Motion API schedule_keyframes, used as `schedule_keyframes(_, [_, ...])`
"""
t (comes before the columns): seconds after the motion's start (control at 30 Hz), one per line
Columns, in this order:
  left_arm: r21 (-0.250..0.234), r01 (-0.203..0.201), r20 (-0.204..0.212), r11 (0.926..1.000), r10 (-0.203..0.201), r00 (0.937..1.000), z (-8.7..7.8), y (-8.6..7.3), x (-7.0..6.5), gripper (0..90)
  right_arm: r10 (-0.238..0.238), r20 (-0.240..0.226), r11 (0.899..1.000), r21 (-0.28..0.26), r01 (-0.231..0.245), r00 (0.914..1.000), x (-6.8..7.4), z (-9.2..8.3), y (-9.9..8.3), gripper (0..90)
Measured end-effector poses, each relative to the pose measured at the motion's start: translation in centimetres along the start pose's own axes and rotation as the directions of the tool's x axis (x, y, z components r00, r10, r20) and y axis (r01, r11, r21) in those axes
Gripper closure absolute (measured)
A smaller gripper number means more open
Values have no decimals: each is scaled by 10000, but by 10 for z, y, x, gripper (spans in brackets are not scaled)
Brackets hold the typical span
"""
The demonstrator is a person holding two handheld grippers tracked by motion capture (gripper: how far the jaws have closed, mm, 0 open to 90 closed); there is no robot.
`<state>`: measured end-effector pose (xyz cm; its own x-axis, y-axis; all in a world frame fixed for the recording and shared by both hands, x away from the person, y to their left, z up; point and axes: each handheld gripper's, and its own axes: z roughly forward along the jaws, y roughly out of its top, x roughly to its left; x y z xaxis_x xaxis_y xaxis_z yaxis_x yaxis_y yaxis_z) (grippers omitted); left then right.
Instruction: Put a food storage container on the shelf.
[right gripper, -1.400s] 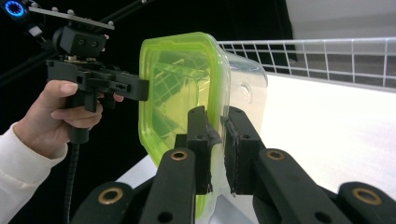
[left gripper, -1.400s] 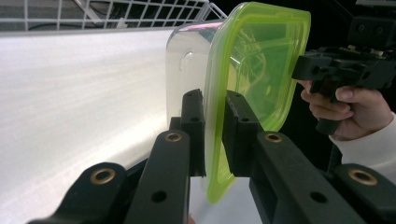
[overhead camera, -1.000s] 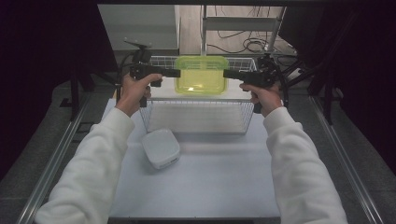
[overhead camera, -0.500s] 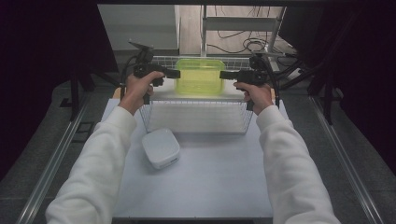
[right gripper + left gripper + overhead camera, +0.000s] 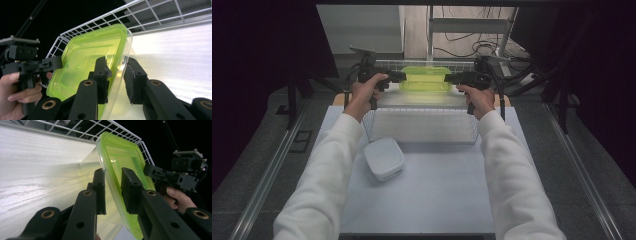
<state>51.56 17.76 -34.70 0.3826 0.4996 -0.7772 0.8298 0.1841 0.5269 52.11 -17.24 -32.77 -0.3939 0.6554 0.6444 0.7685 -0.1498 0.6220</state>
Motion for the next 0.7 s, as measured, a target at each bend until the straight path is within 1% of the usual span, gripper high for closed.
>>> schedule_keyframes(0.07, [-100, -24, -11, 9999, 24, 10000, 1, -1, 1, 732, 194, 22, 9996, -218, -194, 9998, 0, 1, -3, 710])
schedule_keyframes(0.1, [-113, -135, -124, 9998, 133, 9998, 2, -1, 0, 722, 223, 39, 9995, -238, -222, 9997, 0, 1, -3, 707])
schedule_keyframes(0.13, [-159, -258, -250, 9995, 254, 9994, 2, -2, -1, 705, 273, 69, 9992, -295, -271, 9996, 0, 1, -4, 678])
schedule_keyframes(0.17, [-306, -547, -644, 9980, 527, 9965, 4, -3, -4, 640, 374, 234, 9983, -449, -363, 9990, 0, 1, -6, 525])
schedule_keyframes(0.2, [-306, -547, -644, 9980, 527, 9965, 4, -3, -4, 590, 374, 234, 9983, -449, -363, 9990, 0, 1, -6, 525])
schedule_keyframes(0.23, [-602, -806, -822, 9949, 755, 9938, 4, -4, -7, 534, 441, 212, 9958, -807, -422, 9988, 1, 1, -10, 424])
schedule_keyframes(0.27, [-602, -806, -822, 9949, 755, 9938, 4, -4, -7, 498, 413, 279, 9939, -1037, -381, 9988, 1, 0, -11, 395])
schedule_keyframes(0.3, [-865, -1105, -1047, 9901, 1012, 9893, 3, -5, -11, 474, 257, 340, 9913, -1297, -211, 9991, 3, -1, -13, 353])
schedule_keyframes(0.33, [-865, -1105, -1047, 9901, 1012, 9893, 3, -5, -11, 451, 257, 340, 9913, -1297, -211, 9991, 3, -1, -13, 353])
schedule_keyframes(0.37, [-993, -1299, -1166, 9865, 1181, 9861, 2, -6, -14, 451, 102, 461, 9900, -1410, -36, 9989, 6, -2, -15, 311])
schedule_keyframes(0.4, [-1026, -1403, -1165, 9848, 1281, 9849, 2, -6, -15, 419, -148, 698, 9862, -1633, 261, 9974, 11, -4, -18, 281])
schedule_keyframes(0.43, [-1071, -1540, -1180, 9822, 1412, 9829, 0, -7, -17, 406, -244, 664, 9809, -1909, 367, 9975, 13, -6, -20, 280])
schedule_keyframes(0.47, [-1147, -1716, -1248, 9785, 1572, 9796, -2, -8, -20, 388, -363, 568, 9755, -2146, 477, 9977, 15, -9, -23, 266])
schedule_keyframes(0.5, [-1280, -2098, -1414, 9693, 1916, 9712, -6, -11, -25, 361, -624, 488, 9705, -2302, 721, 9969, 18, -13, -26, 256])
schedule_keyframes(0.53, [-1280, -2098, -1414, 9693, 1916, 9712, -6, -11, -25, 350, -624, 488, 9705, -2302, 721, 9969, 18, -13, -26, 256])
schedule_keyframes(0.57, [-1286, -2286, -1459, 9650, 2096, 9668, -8, -12, -28, 350, -769, 430, 9694, -2304, 848, 9961, 18, -15, -28, 256])
schedule_keyframes(0.6, [-1250, -2478, -1481, 9607, 2289, 9621, -10, -14, -31, 325, -943, 357, 9651, -2418, 1002, 9949, 20, -21, -31, 253])
schedule_keyframes(0.63, [-1149, -2802, -1505, 9530, 2621, 9532, -15, -17, -37, 310, -1095, 402, 9630, -2433, 1160, 9932, 21, -25, -32, 253])
schedule_keyframes(0.67, [-1149, -2802, -1505, 9530, 2621, 9532, -15, -17, -37, 297, -1095, 402, 9630, -2433, 1160, 9932, 21, -25, -32, 253])
schedule_keyframes(0.7, [-1116, -3179, -1557, 9415, 2994, 9413, -21, -22, -43, 288, -1351, 325, 9595, -2450, 1390, 9903, 24, -33, -35, 254])
